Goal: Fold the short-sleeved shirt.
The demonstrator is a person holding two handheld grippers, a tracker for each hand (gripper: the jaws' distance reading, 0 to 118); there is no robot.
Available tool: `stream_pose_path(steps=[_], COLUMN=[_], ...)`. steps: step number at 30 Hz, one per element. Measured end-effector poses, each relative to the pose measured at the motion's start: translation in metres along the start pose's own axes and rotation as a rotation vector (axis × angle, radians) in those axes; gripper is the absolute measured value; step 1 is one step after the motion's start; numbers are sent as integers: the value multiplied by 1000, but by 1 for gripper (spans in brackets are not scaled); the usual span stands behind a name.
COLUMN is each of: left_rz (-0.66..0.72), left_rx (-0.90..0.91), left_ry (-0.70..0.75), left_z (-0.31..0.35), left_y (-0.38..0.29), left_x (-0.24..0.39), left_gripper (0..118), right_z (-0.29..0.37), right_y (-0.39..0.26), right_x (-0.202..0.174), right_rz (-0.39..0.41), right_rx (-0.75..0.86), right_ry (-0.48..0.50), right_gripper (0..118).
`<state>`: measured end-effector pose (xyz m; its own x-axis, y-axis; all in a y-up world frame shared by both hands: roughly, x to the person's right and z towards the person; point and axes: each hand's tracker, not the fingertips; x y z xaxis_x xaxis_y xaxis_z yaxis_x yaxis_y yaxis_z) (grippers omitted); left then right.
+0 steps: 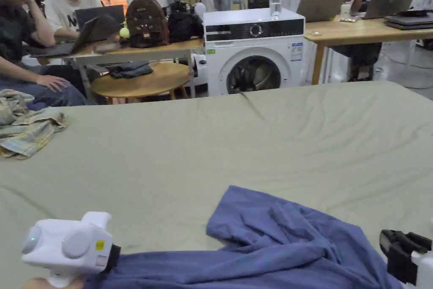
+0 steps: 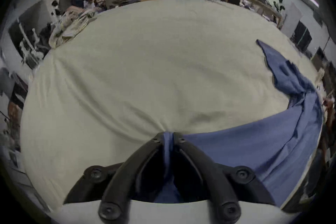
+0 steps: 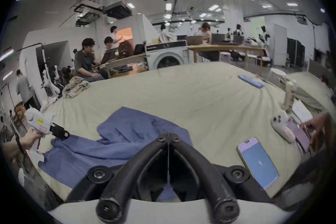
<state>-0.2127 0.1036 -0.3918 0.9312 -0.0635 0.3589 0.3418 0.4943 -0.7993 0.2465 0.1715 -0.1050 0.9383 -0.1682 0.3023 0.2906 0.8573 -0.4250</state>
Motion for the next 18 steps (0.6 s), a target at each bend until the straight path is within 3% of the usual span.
stream_pose_path(steps=[1, 2, 4, 7, 9, 11, 12, 13, 14, 18], left_rz=[-8, -1, 22, 43, 47, 49, 51, 56, 63, 179], left_rx=[-1, -8, -15, -14, -14, -12, -10, -8, -3, 57], left_ry=[9, 6, -8, -25, -26, -24, -24, -27, -32, -107], left_z=[-3, -5, -3, -3, 4, 5, 8, 9, 10, 27], left_y=[0, 0, 2, 0, -3, -4, -5, -7, -8, -15], left_x=[2, 0, -5, -8, -3, -2, 0, 0, -1, -16], left_gripper=[2, 2, 2, 2, 2, 2, 2, 2, 2, 2], right_z=[1, 1, 1, -12, -27, -42, -50, -59, -63, -54], right_y=[-2, -7, -18, -38, -50, -59, -64, -69, -73, -66], right_x=[6, 13, 22, 32, 38, 44, 46, 46, 47, 49], right_rz=[-36, -84, -152, -236, -306, -396, -435, -459, -486, -491], right_rx=[-42, -80, -111, -183, -223, -276, -307, -339, -329, -282], right_ry=[-23, -32, -1, -33, -64, 20, 48, 48, 73, 85], right_gripper=[58, 75, 75, 75, 67, 50, 50, 25, 14, 3])
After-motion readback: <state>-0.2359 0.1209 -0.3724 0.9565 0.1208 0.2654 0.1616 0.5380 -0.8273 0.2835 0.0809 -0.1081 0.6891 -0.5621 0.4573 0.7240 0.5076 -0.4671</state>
